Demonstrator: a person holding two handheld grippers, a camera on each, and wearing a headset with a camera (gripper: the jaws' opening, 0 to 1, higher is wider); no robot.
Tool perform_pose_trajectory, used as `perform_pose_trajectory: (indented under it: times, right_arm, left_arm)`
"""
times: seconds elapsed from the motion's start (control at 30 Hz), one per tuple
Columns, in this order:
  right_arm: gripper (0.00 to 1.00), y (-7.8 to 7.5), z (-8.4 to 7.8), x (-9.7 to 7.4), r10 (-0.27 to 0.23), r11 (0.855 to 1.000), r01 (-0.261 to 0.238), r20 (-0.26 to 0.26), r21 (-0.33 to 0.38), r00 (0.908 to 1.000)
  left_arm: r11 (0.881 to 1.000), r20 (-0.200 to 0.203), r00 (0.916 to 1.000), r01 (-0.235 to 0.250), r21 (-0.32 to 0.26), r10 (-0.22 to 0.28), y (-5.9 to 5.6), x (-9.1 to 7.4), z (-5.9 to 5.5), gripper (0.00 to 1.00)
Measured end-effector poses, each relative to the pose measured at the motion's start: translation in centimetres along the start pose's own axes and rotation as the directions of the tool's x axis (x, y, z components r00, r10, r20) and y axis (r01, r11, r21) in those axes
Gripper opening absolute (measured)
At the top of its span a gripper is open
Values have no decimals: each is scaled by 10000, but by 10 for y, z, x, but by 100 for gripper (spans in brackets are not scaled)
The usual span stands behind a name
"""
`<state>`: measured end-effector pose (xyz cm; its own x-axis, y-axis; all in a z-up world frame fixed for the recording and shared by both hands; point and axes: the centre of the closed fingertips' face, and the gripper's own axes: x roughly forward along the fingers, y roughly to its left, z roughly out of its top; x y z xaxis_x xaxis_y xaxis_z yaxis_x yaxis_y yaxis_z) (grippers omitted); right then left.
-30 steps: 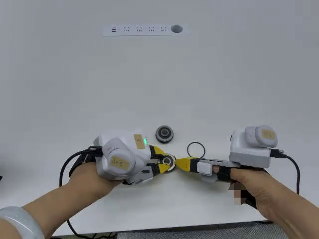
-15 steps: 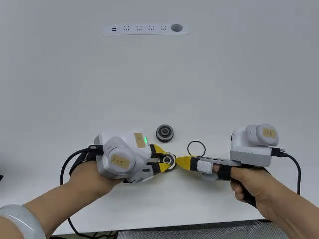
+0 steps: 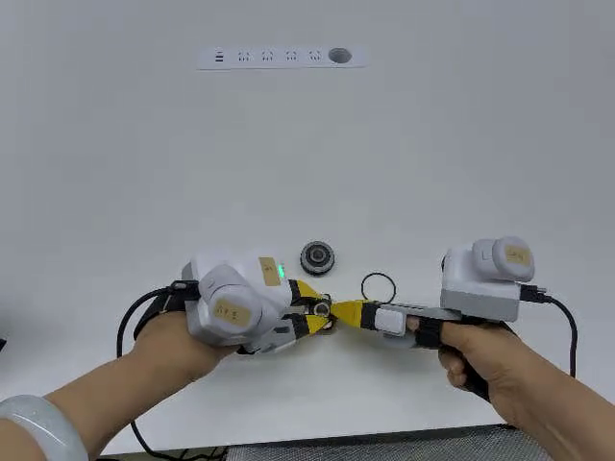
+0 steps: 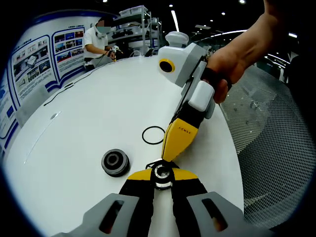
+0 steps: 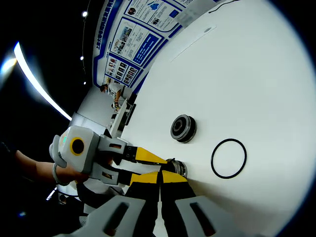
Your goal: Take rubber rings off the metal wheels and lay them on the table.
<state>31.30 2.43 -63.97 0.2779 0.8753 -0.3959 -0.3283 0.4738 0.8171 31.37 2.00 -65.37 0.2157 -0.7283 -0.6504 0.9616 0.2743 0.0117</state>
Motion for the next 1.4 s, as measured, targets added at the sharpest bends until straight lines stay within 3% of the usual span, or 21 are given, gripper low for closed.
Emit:
perform_pose_trajectory:
  times: [0.07, 0.7, 0.87, 1.4]
  right_arm:
    - [1, 3, 0, 3, -130, 9994, 127, -91, -324, 9999]
    - [1, -7, 1, -2, -411, 9991, 409, 146, 130, 9990]
    - [1, -11, 1, -4, -513, 9985, 510, 186, 179, 9985]
    - [2, -6, 2, -4, -348, 9991, 344, 175, 244, 9992]
  left_arm:
    - [10000, 2, 10000, -1, 3, 1, 0, 0, 0, 12]
    - [10000, 95, 9999, -38, 10, 38, 0, 0, 1, 14]
    - [9998, 433, 9991, 21, -179, -13, 2, -5, 6, 17]
    - [9995, 299, 9993, -238, -186, 244, 6, -11, 1, 31]
